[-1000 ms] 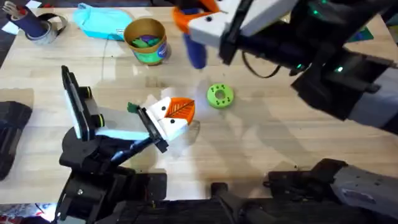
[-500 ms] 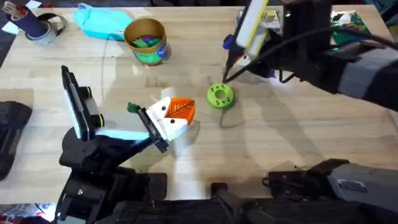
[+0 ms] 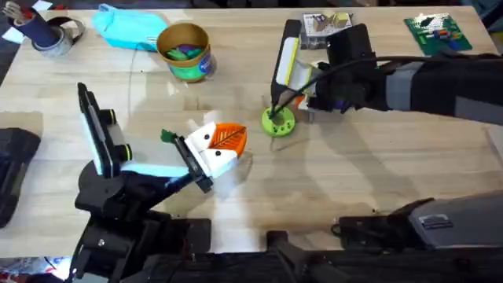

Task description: Pick up the gripper from the table and insert it into the empty holder that is missing its gripper. Then pick up a screw, insert it into the mounting hole, and use the screwdriver to tighten it. Finally, clean up the table by picking up the vegetable and placing it into the bucket.

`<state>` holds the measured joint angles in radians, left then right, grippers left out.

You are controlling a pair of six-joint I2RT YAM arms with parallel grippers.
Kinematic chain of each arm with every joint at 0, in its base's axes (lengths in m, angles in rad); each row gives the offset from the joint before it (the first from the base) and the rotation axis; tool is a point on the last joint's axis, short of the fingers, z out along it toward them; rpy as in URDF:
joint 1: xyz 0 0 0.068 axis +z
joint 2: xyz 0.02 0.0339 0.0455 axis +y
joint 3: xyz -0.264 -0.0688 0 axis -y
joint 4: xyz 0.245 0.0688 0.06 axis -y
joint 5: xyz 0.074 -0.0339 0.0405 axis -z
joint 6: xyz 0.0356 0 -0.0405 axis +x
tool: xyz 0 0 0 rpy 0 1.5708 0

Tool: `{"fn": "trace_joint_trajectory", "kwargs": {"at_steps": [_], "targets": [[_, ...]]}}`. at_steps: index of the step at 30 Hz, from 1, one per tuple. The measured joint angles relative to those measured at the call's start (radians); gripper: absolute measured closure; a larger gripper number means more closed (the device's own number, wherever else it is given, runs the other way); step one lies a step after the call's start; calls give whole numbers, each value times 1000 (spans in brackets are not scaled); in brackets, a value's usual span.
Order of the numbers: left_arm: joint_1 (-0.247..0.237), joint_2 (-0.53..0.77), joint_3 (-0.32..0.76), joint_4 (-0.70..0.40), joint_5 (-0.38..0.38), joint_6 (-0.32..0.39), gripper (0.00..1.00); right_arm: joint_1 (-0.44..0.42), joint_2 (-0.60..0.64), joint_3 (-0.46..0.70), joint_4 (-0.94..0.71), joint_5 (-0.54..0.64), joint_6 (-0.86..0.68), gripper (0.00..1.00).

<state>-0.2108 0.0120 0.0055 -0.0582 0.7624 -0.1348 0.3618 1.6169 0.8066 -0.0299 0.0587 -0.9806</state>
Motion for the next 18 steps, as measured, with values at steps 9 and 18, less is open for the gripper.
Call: {"fn": "trace_joint_trajectory", "kwargs": {"at_steps": [9, 18], "targets": [[0, 0, 0, 0, 0, 0, 981, 37, -56, 10, -16, 12, 171, 6], [0, 0, 0, 0, 0, 0, 981, 49, -320, 11, -175, 12, 433, 6]]}}
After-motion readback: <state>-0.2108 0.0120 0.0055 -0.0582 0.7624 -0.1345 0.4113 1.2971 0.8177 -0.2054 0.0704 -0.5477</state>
